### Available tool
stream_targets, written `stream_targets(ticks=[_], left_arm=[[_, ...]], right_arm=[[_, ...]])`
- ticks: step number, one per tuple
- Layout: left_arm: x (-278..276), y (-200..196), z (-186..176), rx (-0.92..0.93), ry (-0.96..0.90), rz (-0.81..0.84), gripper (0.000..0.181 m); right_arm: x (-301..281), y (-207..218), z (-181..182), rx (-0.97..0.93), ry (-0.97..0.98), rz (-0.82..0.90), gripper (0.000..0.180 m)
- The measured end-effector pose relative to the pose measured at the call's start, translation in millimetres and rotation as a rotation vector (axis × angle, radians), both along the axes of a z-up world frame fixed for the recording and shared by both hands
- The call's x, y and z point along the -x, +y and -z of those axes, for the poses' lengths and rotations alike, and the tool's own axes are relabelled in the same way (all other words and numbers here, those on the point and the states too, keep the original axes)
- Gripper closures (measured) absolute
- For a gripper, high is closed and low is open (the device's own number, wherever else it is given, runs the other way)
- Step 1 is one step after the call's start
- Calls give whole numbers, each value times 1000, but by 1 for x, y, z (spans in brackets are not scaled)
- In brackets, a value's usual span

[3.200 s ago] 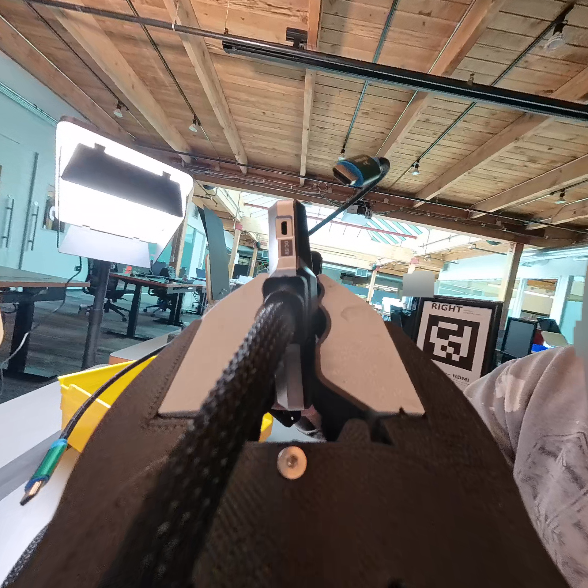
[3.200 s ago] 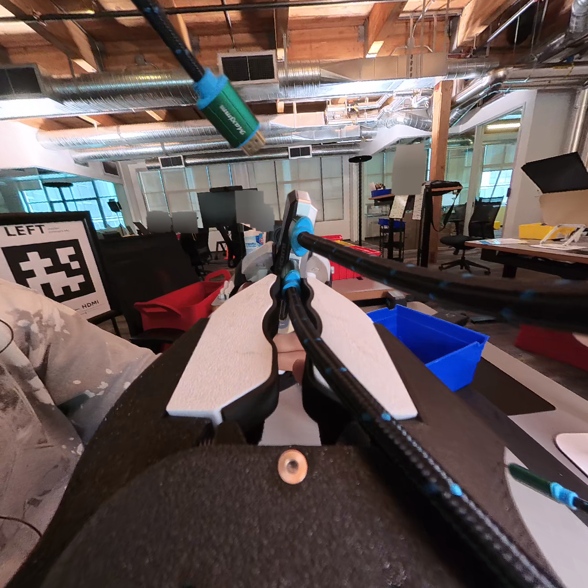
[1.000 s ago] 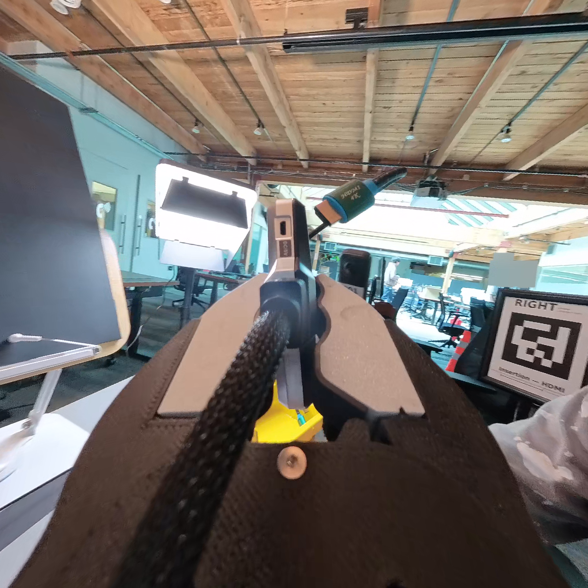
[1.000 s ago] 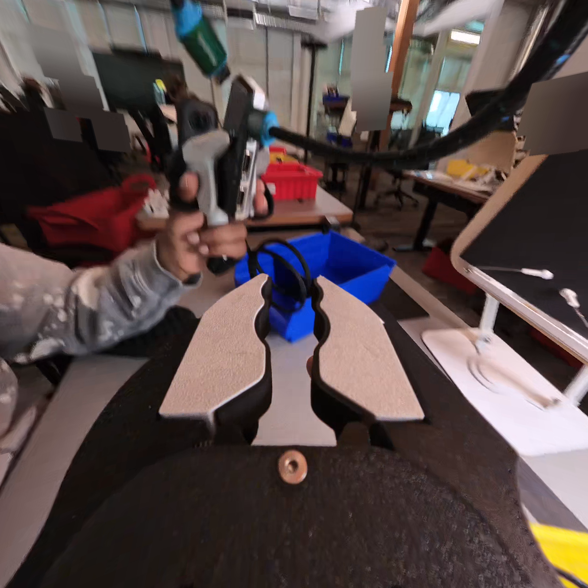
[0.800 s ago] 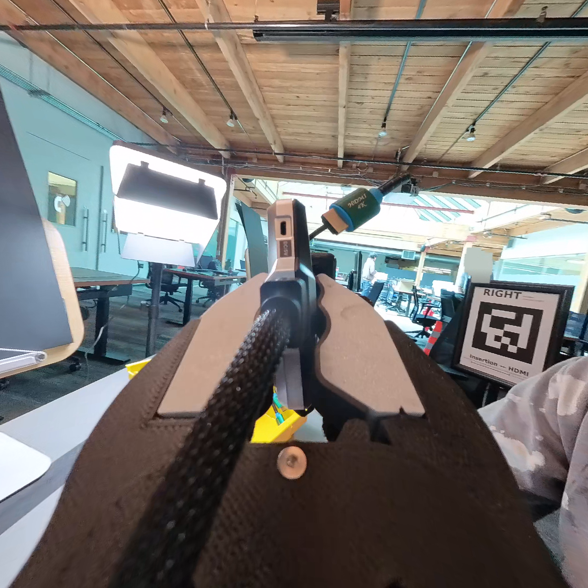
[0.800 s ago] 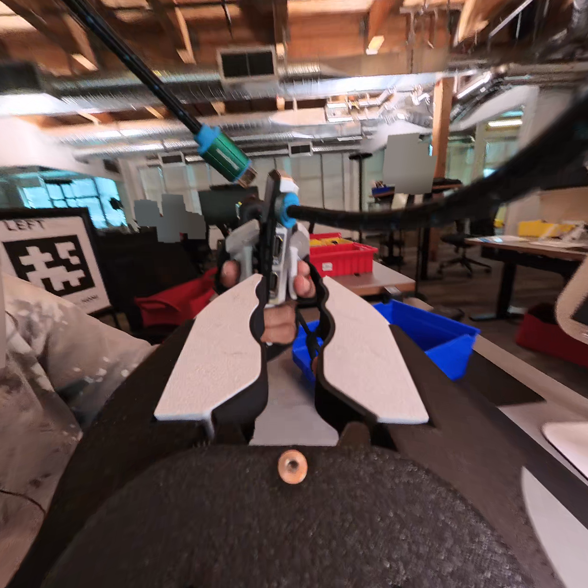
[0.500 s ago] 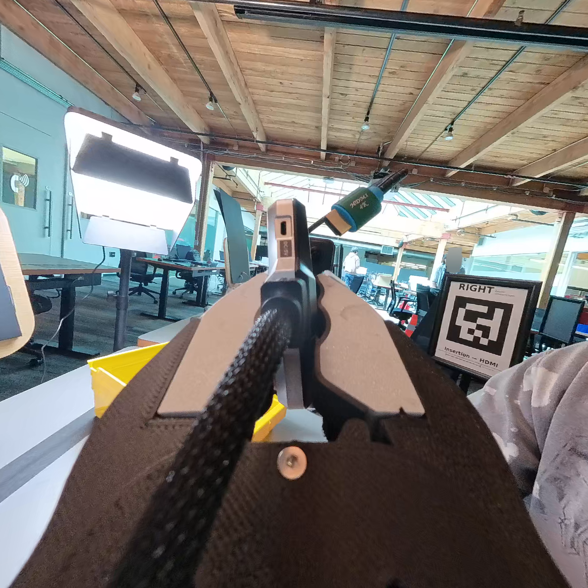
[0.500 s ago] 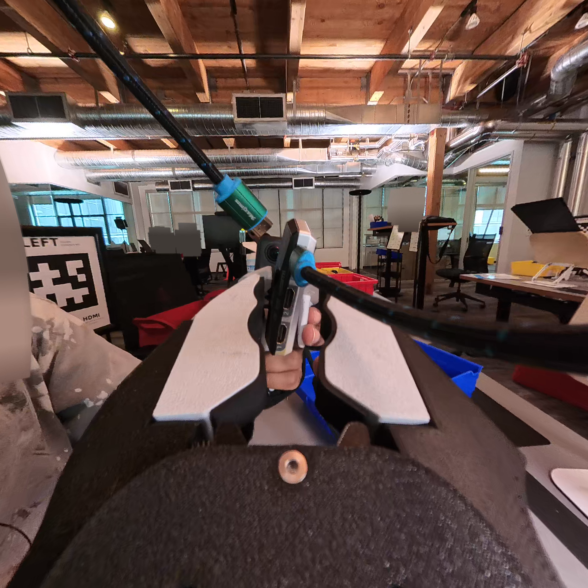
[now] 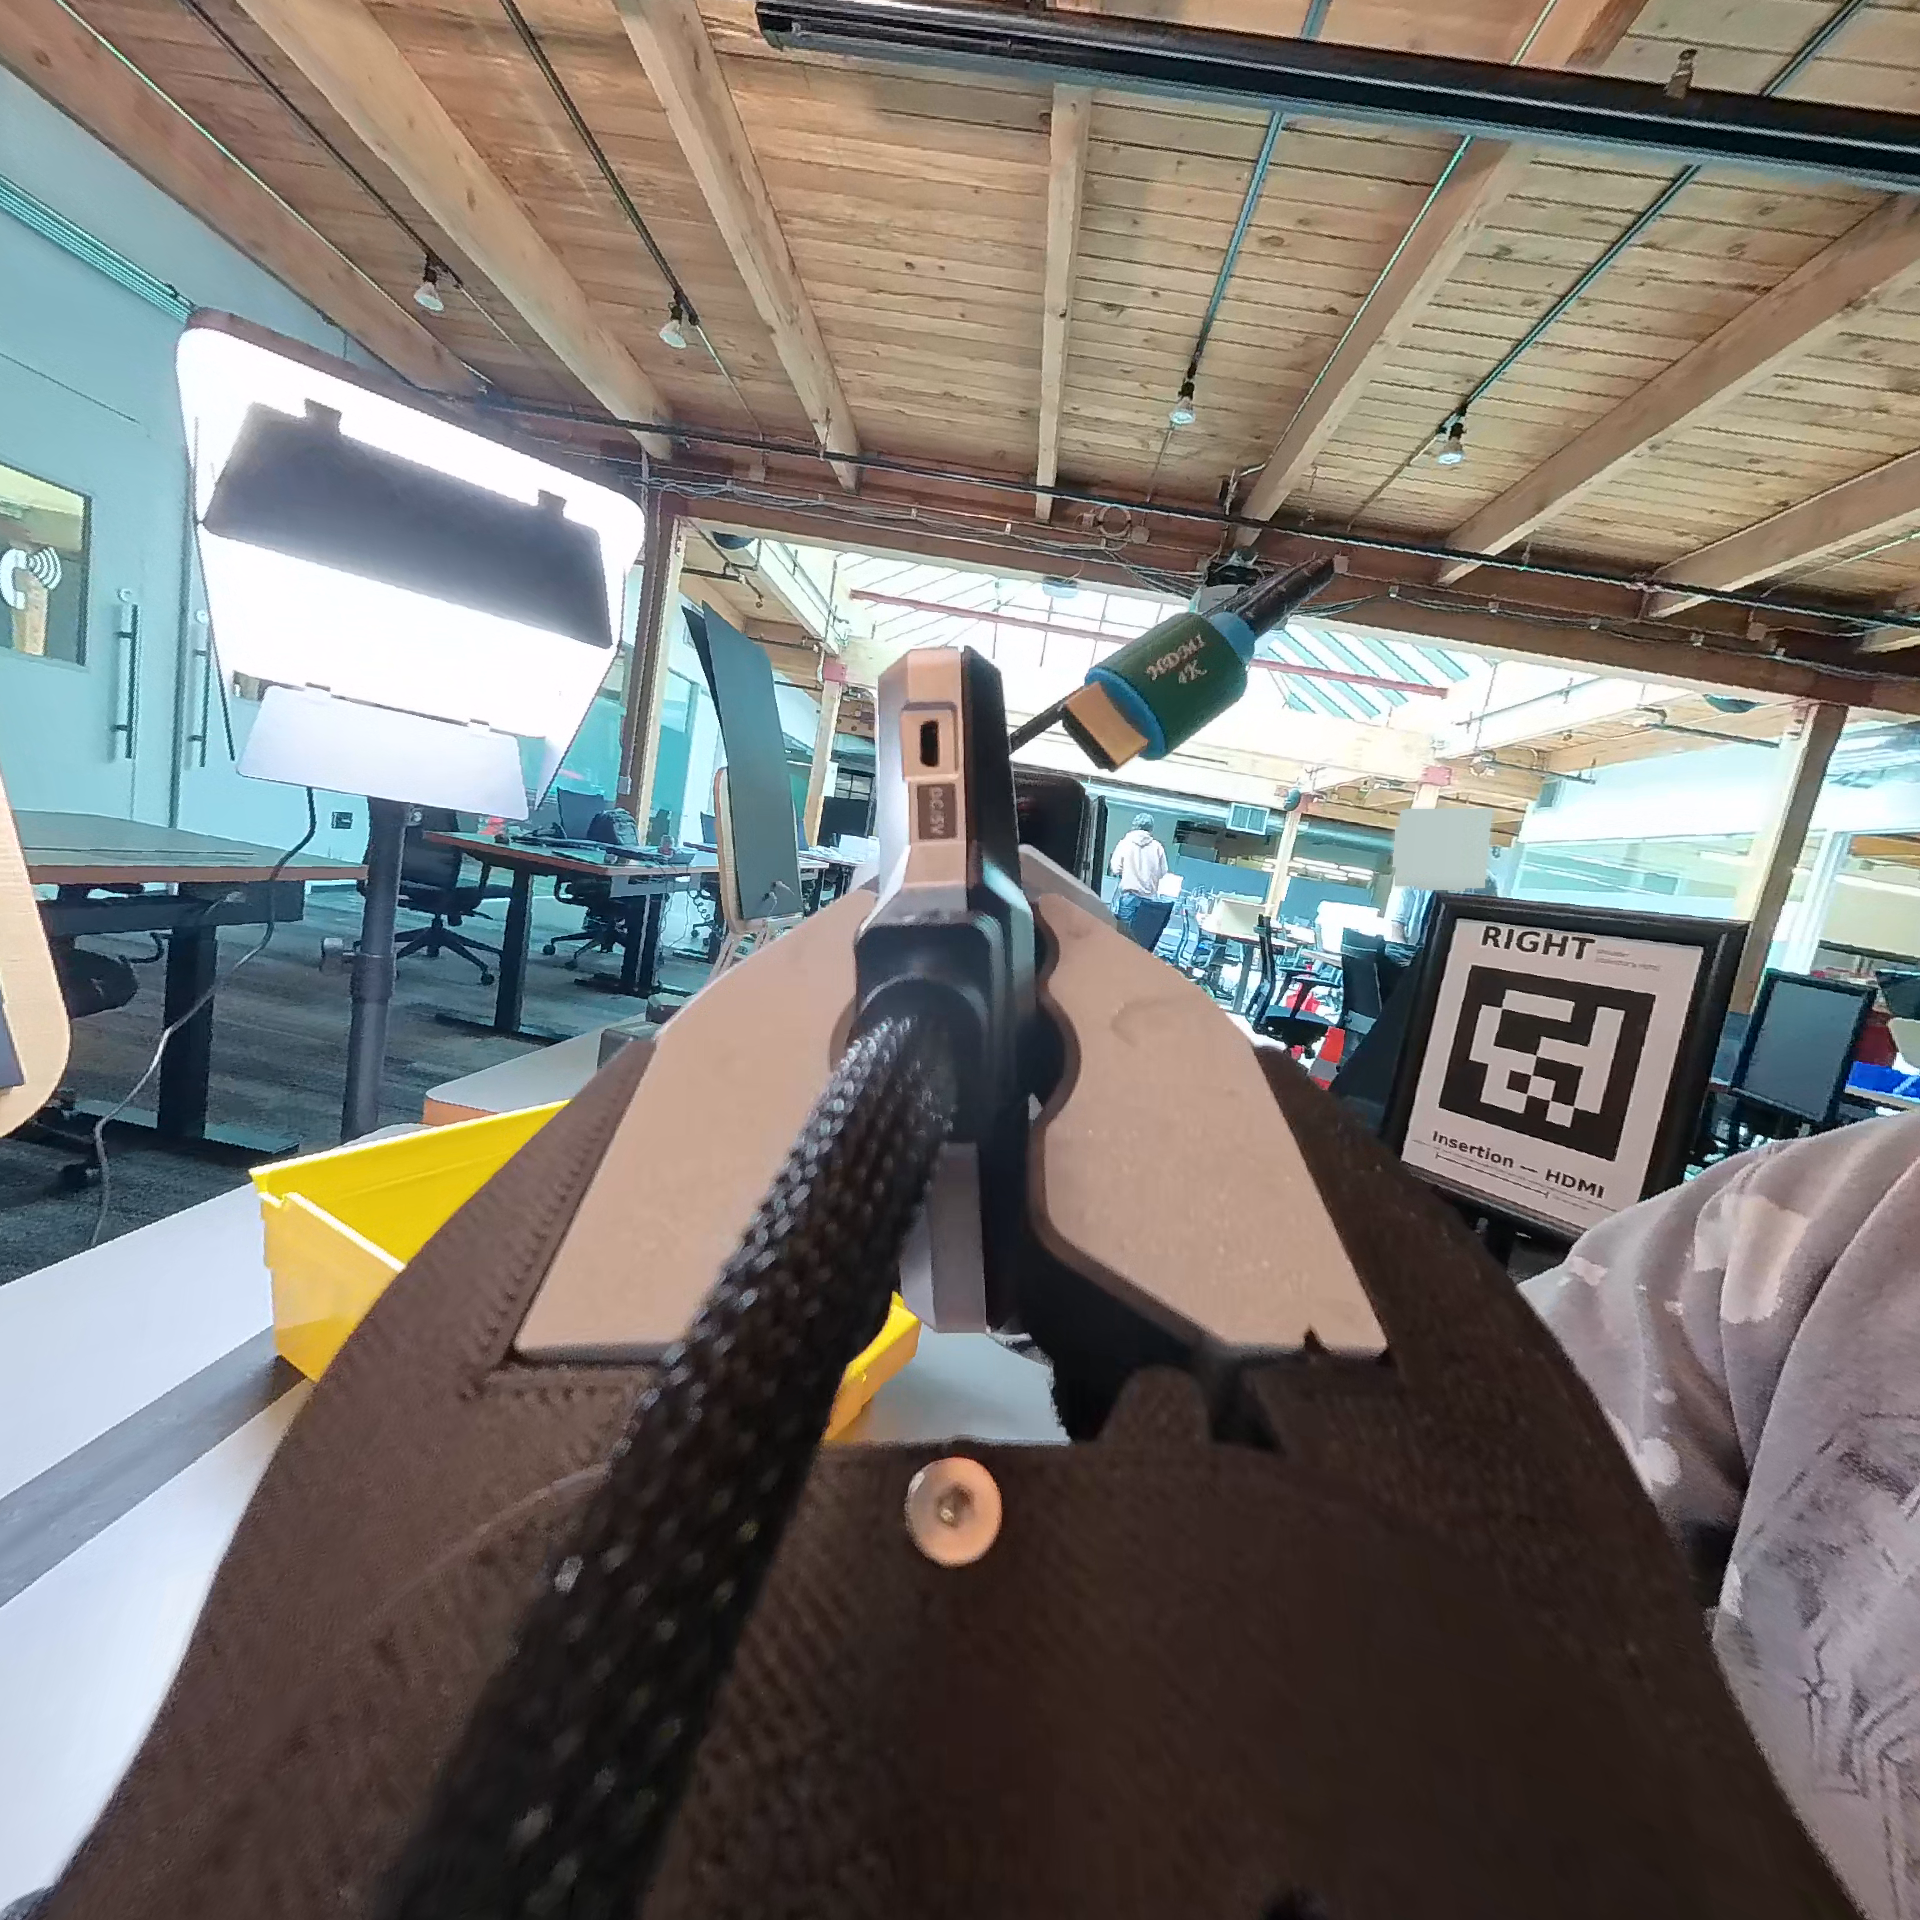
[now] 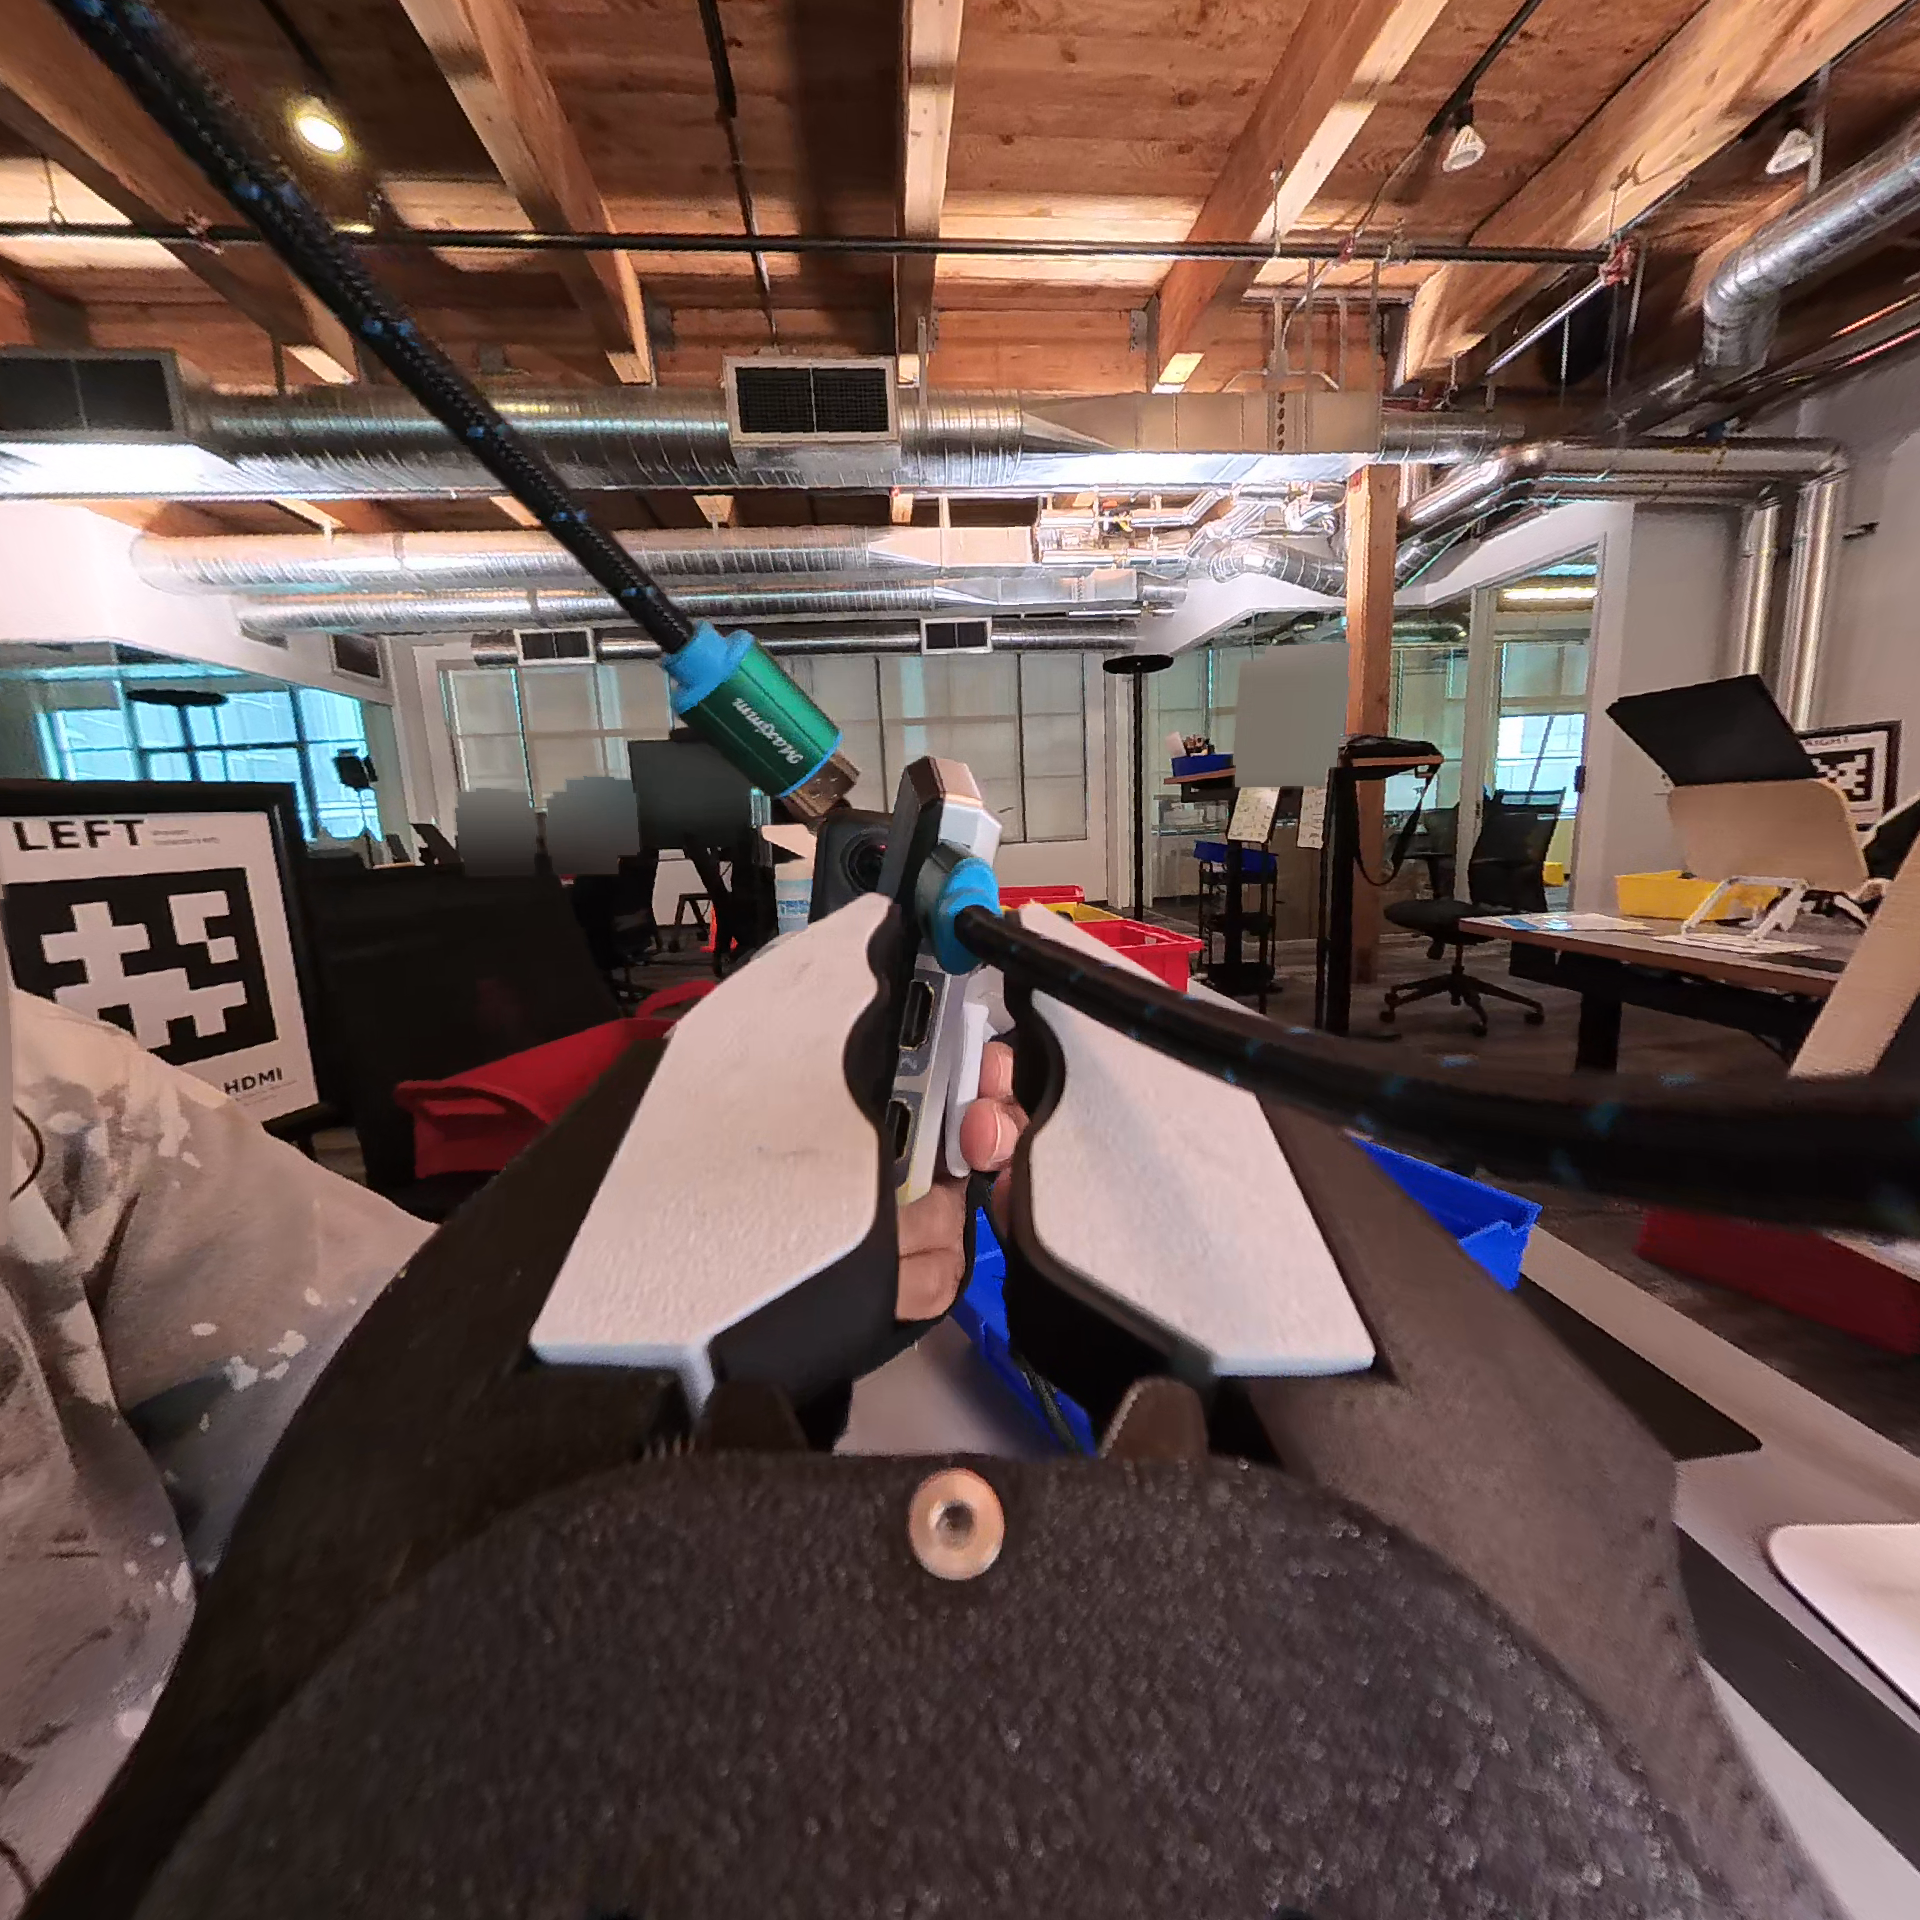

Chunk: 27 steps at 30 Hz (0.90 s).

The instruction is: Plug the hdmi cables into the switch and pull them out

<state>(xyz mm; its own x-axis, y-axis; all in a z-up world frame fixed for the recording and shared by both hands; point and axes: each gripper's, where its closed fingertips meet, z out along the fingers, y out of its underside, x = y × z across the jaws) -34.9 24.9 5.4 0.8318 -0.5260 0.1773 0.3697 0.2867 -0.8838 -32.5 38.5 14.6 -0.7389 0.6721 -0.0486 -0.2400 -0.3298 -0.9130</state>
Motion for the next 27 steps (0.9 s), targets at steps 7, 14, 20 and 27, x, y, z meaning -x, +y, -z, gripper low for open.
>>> stream_targets(ticks=[7, 14, 20, 27], left_arm=[[-3, -5, -3, -44, 4, 9, 157], [-4, -15, -15, -142, -71, 28, 157], [-8, -22, -25, -165, -40, 15, 159], [-29, -4, 42, 480, 194, 246, 139]], right_arm=[[-4, -6, -5, 77, 52, -36, 168], [-11, -11, -8, 158, 102, -97, 169], [-16, -16, -13, 138, 132, -93, 170], [-24, 32, -24, 135, 112, -18, 169]])
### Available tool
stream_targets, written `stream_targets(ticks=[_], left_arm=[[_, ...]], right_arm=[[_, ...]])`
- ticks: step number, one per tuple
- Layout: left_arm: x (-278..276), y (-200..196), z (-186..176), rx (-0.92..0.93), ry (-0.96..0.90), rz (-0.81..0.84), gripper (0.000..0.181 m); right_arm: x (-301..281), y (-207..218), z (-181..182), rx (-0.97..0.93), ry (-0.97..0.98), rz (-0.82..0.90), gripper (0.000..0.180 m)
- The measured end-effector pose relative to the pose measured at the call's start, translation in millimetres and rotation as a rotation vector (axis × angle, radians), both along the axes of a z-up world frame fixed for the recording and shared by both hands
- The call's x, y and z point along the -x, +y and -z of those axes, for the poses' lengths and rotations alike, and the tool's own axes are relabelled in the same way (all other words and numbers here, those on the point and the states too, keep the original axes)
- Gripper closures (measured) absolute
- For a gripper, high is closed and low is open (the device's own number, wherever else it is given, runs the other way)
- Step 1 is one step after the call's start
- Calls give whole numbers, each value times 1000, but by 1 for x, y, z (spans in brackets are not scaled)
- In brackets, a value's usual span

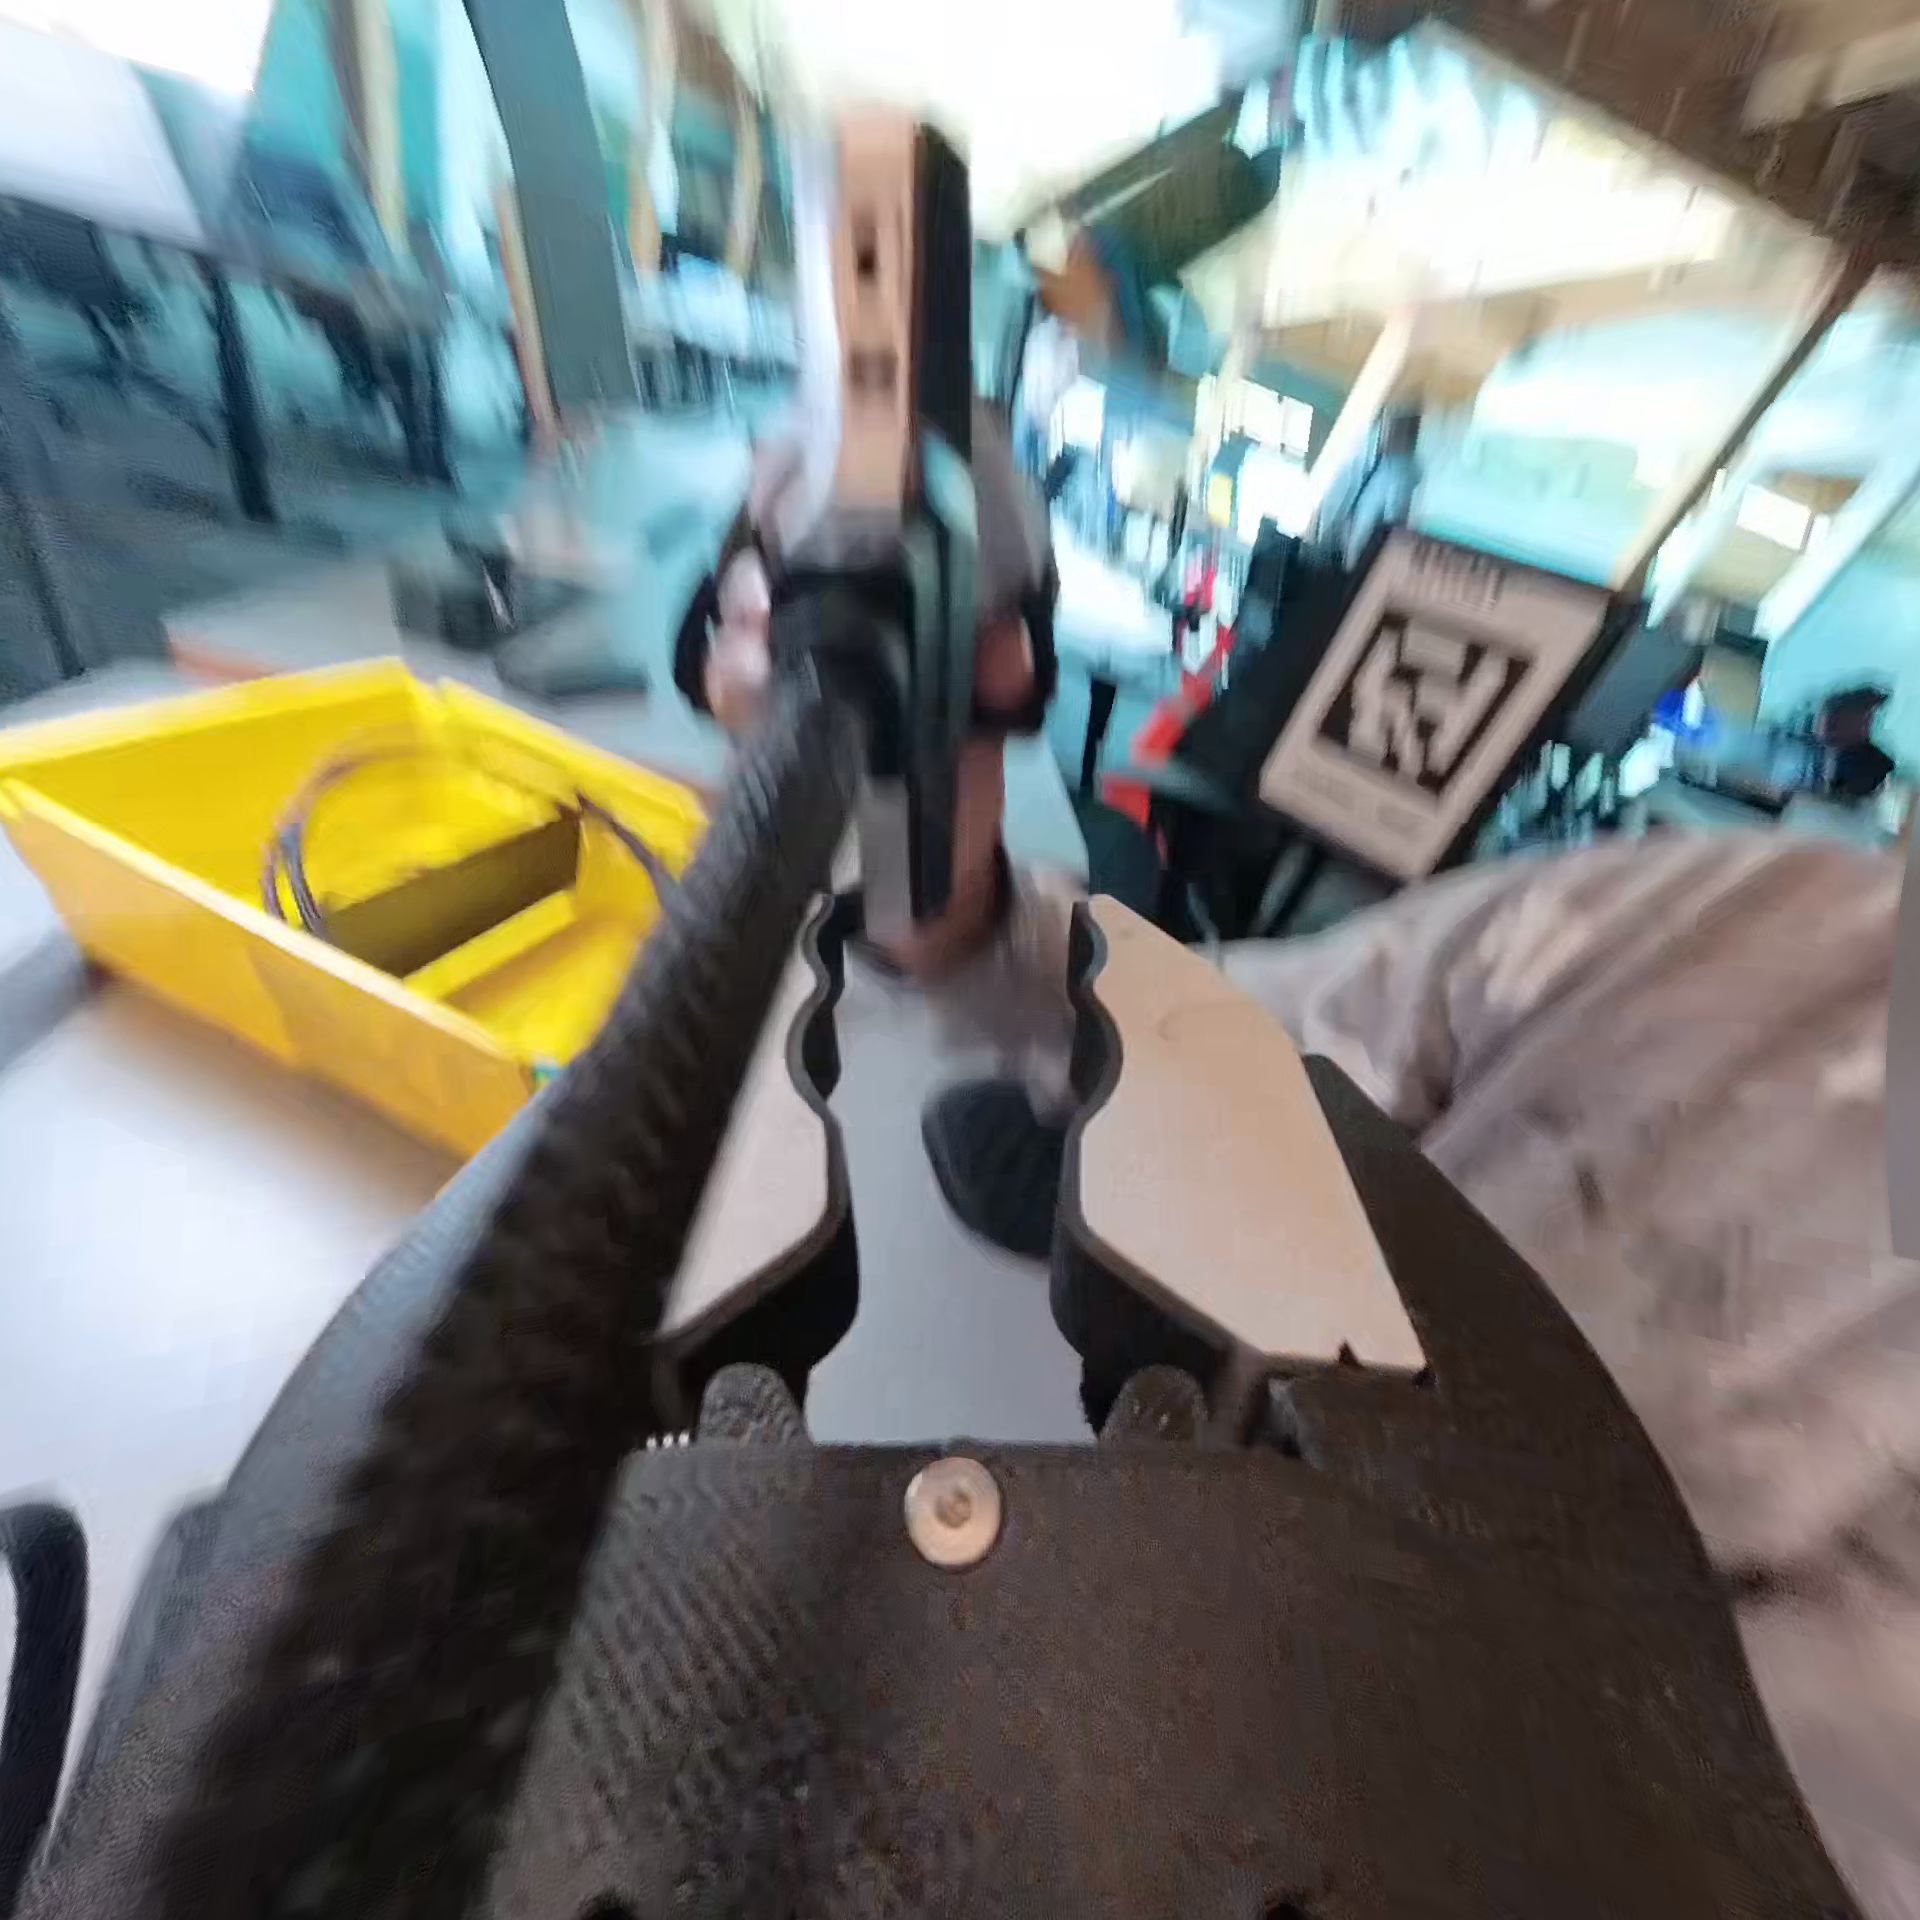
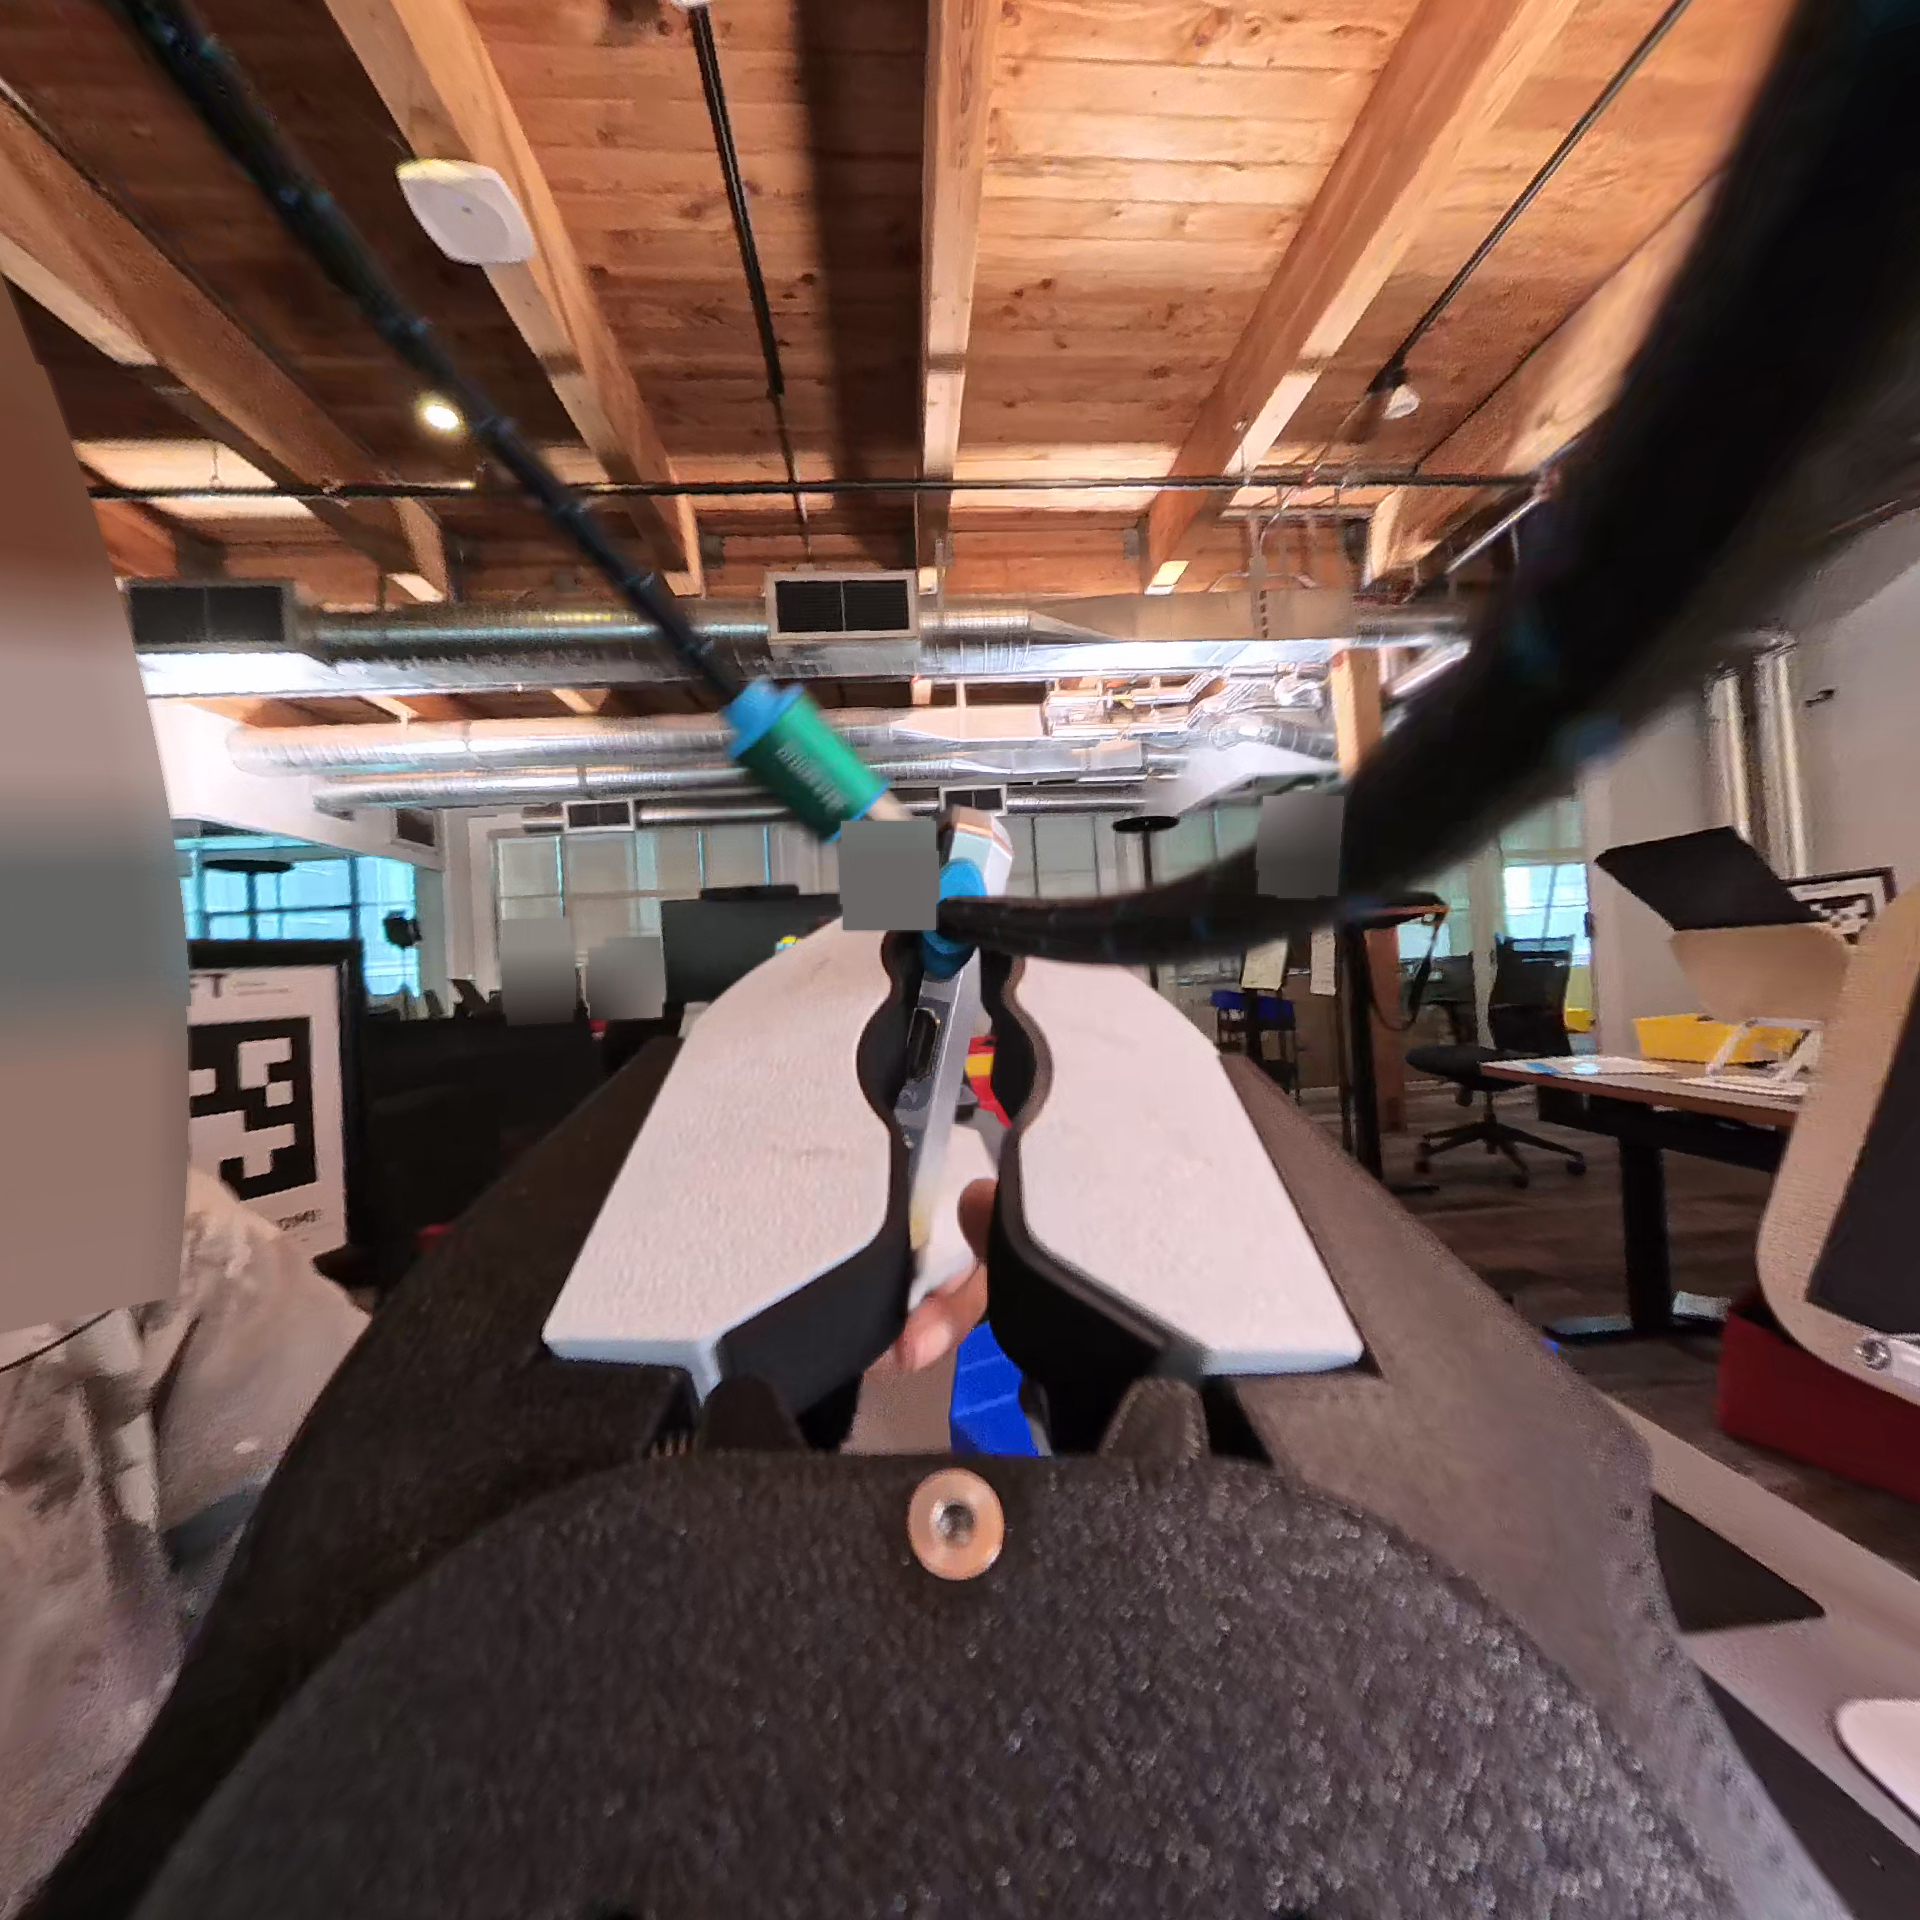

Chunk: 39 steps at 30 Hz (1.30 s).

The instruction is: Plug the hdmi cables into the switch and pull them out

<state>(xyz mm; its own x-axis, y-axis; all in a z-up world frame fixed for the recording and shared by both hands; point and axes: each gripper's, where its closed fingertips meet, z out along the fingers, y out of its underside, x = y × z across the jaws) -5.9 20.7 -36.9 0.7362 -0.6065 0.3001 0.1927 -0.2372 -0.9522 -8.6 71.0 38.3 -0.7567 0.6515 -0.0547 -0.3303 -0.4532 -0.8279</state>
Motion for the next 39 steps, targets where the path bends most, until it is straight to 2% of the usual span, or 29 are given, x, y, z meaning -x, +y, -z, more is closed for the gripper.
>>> stream_targets(ticks=[2, 4, 6, 9, 11, 13, 15, 17, 19, 21, 23, 26, 28, 32, 34, 36, 39], left_arm=[[-16, -19, 27, 136, 172, 133, 148], [-28, -37, 43, 196, 312, 214, 148], [-31, -46, 38, 144, 421, 193, 150], [-45, -79, 11, 5, 484, 246, 151], [-33, -81, -25, -179, 517, 50, 149], [-20, -88, -67, -354, 394, -97, 152], [2, -84, -75, -366, 316, -185, 153], [29, -62, -52, -272, 373, -276, 144], [30, -43, -18, -151, 374, -178, 131], [22, -21, 7, -90, 335, -92, 128], [5, -1, 21, -111, 297, -17, 128], [-5, 19, 10, -272, 257, -85, 135], [-3, 19, 6, -327, 261, -107, 157], [11, 5, 9, -224, 339, -83, 159], [15, -10, 8, -146, 361, -51, 159], [17, -18, 24, -10, 463, -56, 159], [17, -22, 34, 96, 519, -92, 159]], right_arm=[[-6, 6, -3, -34, -6, 4, 169], [-14, 8, -7, -50, 7, -10, 169], [-20, 9, -10, -50, 22, -23, 169], [-22, 9, -11, -56, 31, -22, 170], [-20, 4, -7, -80, 17, -42, 169], [-15, -5, 0, -121, -4, -56, 169], [-13, -16, 5, -148, -16, -90, 169], [-8, -24, 11, -175, -31, -89, 169], [-5, -31, 16, -196, -43, -101, 169], [-3, -35, 19, -206, -52, -104, 169], [0, -38, 22, -224, -68, -104, 169], [6, -44, 30, -271, -88, -76, 169], [6, -46, 32, -310, -96, -75, 169], [3, -48, 44, -465, -128, -48, 170], [0, -50, 64, -608, -170, -61, 170], [-1, -53, 83, -703, -213, -91, 171], [0, -54, 91, -700, -232, -129, 171]])
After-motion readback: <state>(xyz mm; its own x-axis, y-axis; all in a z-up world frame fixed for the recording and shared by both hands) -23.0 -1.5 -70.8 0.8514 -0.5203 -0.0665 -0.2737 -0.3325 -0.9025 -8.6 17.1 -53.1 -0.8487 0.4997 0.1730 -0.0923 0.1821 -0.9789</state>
